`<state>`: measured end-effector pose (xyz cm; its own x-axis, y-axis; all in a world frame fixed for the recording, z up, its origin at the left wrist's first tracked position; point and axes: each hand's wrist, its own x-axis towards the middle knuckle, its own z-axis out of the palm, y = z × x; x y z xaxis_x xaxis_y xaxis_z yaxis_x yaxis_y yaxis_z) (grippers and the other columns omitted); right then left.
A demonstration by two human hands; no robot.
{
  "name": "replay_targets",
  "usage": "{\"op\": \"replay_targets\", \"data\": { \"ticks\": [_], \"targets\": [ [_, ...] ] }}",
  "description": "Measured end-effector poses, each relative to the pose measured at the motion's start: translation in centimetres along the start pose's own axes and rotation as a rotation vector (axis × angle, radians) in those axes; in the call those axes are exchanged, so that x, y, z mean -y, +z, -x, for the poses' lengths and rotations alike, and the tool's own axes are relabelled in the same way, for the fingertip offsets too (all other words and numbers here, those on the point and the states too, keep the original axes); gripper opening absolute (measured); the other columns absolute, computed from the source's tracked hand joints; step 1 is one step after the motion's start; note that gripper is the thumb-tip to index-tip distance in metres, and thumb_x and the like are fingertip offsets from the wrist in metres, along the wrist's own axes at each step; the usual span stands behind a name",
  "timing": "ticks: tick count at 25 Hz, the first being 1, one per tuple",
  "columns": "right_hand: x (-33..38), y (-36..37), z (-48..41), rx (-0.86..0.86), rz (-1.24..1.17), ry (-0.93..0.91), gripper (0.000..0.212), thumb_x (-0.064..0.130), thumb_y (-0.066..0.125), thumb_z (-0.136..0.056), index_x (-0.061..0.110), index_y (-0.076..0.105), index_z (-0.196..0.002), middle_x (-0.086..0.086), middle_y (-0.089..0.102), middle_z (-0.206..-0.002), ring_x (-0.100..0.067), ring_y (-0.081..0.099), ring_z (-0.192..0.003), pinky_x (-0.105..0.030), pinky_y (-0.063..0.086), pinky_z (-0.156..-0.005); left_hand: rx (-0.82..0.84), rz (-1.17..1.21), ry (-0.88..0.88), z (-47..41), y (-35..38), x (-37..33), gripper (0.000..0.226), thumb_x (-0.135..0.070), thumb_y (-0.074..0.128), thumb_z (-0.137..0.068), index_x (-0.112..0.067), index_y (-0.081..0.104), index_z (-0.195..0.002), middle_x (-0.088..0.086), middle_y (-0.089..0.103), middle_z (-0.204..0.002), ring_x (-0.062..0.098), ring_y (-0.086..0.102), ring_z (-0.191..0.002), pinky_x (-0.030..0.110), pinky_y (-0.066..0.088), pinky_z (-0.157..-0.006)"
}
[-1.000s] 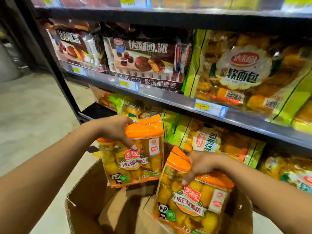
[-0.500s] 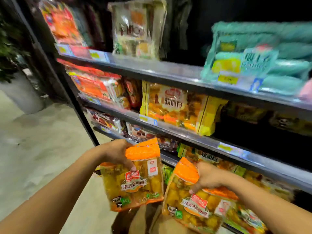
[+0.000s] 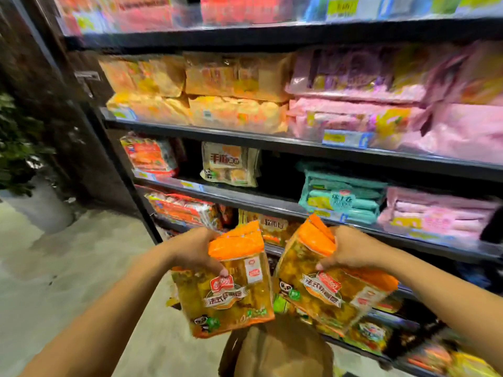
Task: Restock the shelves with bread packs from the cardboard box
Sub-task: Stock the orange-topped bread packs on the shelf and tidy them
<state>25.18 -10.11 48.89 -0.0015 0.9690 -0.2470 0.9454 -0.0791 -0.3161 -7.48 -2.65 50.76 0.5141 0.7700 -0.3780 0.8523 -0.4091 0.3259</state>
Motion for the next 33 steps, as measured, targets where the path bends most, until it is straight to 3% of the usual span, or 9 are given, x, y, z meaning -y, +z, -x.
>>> {"op": "replay_targets", "data": {
  "ticks": [3, 5, 10, 15, 19, 24, 27, 30, 33],
  "targets": [
    [-0.4, -0.4, 3.6, 0.018, 0.030, 0.069, 0.060, 0.052, 0.083, -0.059, 0.015, 0.057, -0.098, 0.002, 0.060, -0.085, -0.016, 0.056, -0.075, -0.030, 0.047, -0.066, 0.001, 0.008, 0.049, 1.4, -0.2, -1.8, 0.041, -0.048, 0.083, -0.065, -0.040, 0.049, -0.085, -0.023, 0.057, -0.085, -0.001, 0.055, -0.076, 0.018, 0.041, -0.059],
    [-1.3, -0.6, 5.6, 0.006, 0.079, 0.103, 0.065, 0.052, 0.082, -0.062, 0.014, 0.056, -0.108, -0.001, 0.062, -0.096, -0.017, 0.057, -0.083, -0.031, 0.049, -0.072, -0.006, 0.019, 0.071, 2.2, 0.6, -3.3, 0.049, -0.045, 0.083, -0.067, -0.042, 0.043, -0.094, -0.027, 0.051, -0.085, 0.000, 0.055, -0.079, 0.015, 0.040, -0.061],
    [-5.4, -0.4, 10.7, -0.041, 0.168, 0.146, 0.058, 0.054, 0.080, -0.064, 0.017, 0.053, -0.101, 0.002, 0.057, -0.092, -0.016, 0.053, -0.081, -0.030, 0.043, -0.065, -0.032, -0.008, 0.062, 2.6, 4.3, -8.0, 0.065, -0.050, 0.082, -0.066, -0.021, 0.056, -0.118, -0.007, 0.062, -0.106, 0.013, 0.058, -0.094, 0.032, 0.051, -0.080],
    [-10.1, 0.1, 14.6, -0.064, 0.235, 0.204, 0.059, 0.054, 0.078, -0.066, 0.017, 0.052, -0.104, 0.001, 0.056, -0.094, -0.016, 0.050, -0.080, -0.029, 0.042, -0.064, -0.042, -0.002, 0.137, 0.6, 8.1, -13.4, 0.061, -0.049, 0.083, -0.064, -0.025, 0.055, -0.112, -0.011, 0.057, -0.096, 0.011, 0.054, -0.087, 0.028, 0.044, -0.068],
    [-14.2, -0.1, 14.7, -0.087, 0.317, 0.237, 0.057, 0.052, 0.074, -0.070, 0.016, 0.051, -0.108, -0.003, 0.061, -0.103, -0.020, 0.054, -0.084, -0.031, 0.041, -0.064, -0.031, 0.055, 0.183, -3.6, 10.3, -16.4, 0.072, -0.051, 0.083, -0.062, -0.024, 0.054, -0.123, -0.003, 0.065, -0.109, 0.018, 0.061, -0.097, 0.036, 0.052, -0.081],
    [-18.9, 1.0, 12.9, -0.220, 0.430, 0.210, 0.052, 0.045, 0.069, -0.077, 0.013, 0.051, -0.114, -0.008, 0.064, -0.110, -0.027, 0.059, -0.101, -0.034, 0.045, -0.078, -0.118, -0.009, 0.223, -9.5, 12.4, -19.5, 0.075, -0.058, 0.080, -0.062, -0.022, 0.053, -0.122, -0.001, 0.064, -0.105, 0.020, 0.058, -0.092, 0.032, 0.045, -0.067],
    [-22.3, 3.2, 11.7, -0.296, 0.471, 0.170, 0.069, 0.046, 0.069, -0.078, 0.008, 0.046, -0.132, -0.011, 0.063, -0.115, -0.030, 0.057, -0.107, -0.037, 0.046, -0.085, -0.207, -0.059, 0.221, -12.7, 14.5, -21.1, 0.075, -0.061, 0.078, -0.062, -0.023, 0.054, -0.122, 0.000, 0.066, -0.105, 0.021, 0.060, -0.094, 0.033, 0.049, -0.072],
    [-25.1, 5.4, 10.3, -0.414, 0.590, 0.086, 0.081, 0.042, 0.084, -0.060, -0.001, 0.057, -0.124, -0.015, 0.069, -0.096, -0.034, 0.064, -0.087, -0.037, 0.051, -0.070, -0.263, -0.079, 0.225, -15.2, 16.4, -22.0, 0.079, -0.065, 0.076, -0.060, -0.023, 0.053, -0.122, -0.002, 0.067, -0.100, 0.020, 0.062, -0.090, 0.033, 0.051, -0.070],
    [-28.1, 8.7, 8.6, -0.707, 0.738, -0.028, 0.071, 0.017, 0.089, -0.040, -0.006, 0.068, -0.103, -0.014, 0.067, -0.074, -0.032, 0.061, -0.063, -0.032, 0.044, -0.050, -0.372, -0.089, 0.262, -17.6, 18.6, -22.9, 0.079, -0.062, 0.079, -0.059, -0.021, 0.055, -0.122, 0.002, 0.069, -0.102, 0.025, 0.063, -0.091, 0.034, 0.050, -0.070]
  ]
}}
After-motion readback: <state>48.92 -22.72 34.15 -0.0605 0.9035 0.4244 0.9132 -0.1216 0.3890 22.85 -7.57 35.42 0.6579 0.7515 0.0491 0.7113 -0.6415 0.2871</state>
